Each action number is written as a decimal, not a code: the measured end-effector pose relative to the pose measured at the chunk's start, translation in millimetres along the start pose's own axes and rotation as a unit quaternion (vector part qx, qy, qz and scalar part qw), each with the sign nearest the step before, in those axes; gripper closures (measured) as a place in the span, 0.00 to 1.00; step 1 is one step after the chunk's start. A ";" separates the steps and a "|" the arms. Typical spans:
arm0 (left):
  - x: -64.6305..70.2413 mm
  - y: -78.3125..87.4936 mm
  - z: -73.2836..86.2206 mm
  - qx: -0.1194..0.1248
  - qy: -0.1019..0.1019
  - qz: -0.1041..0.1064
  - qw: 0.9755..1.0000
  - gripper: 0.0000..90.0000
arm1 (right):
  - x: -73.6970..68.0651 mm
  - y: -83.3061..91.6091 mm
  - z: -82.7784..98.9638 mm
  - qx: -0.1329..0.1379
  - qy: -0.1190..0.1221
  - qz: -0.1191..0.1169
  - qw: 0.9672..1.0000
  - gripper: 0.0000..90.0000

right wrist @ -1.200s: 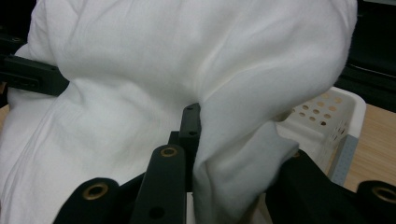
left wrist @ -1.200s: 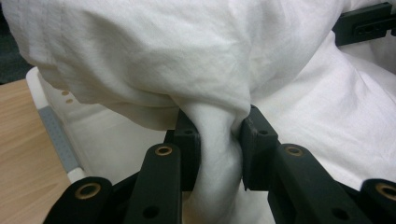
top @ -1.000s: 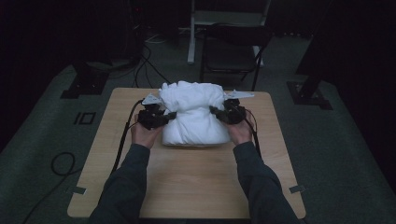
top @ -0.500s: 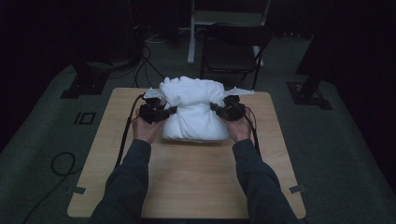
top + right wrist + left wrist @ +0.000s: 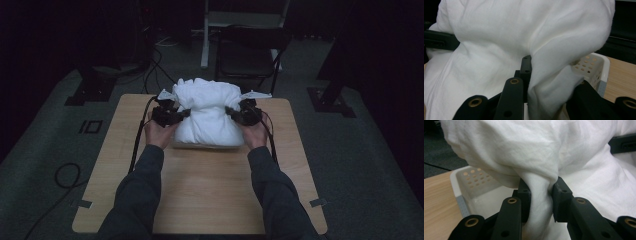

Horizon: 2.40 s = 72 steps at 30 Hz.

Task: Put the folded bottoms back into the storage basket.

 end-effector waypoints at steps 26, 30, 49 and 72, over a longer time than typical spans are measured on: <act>-12.6 -14.7 -10.8 0.007 0.010 -0.024 1.000 0.81 | 3.8 -12.2 -20.7 0.013 -0.009 0.009 1.000 0.83; -14.9 -15.6 -9.6 0.005 0.010 -0.027 1.000 0.81 | 4.7 -15.7 -21.6 0.013 -0.013 0.007 1.000 0.83; -22.3 -25.4 -3.5 -0.003 0.018 -0.041 0.999 0.80 | 7.6 -34.4 -22.1 0.004 -0.022 0.009 1.000 0.83; -25.0 -44.2 8.4 -0.037 0.019 -0.052 0.998 0.80 | 15.4 -56.4 -8.6 -0.020 -0.024 0.026 0.999 0.83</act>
Point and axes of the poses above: each handheld gripper's, and its own axes: y roughly backward along the jaws, z roughly out of its underside, x roughly to its right, the point moved 1 cm from there along -y, roughly forward along the jaws, and after that the axes turned 10 degrees about -y, right-handed, at the moved point
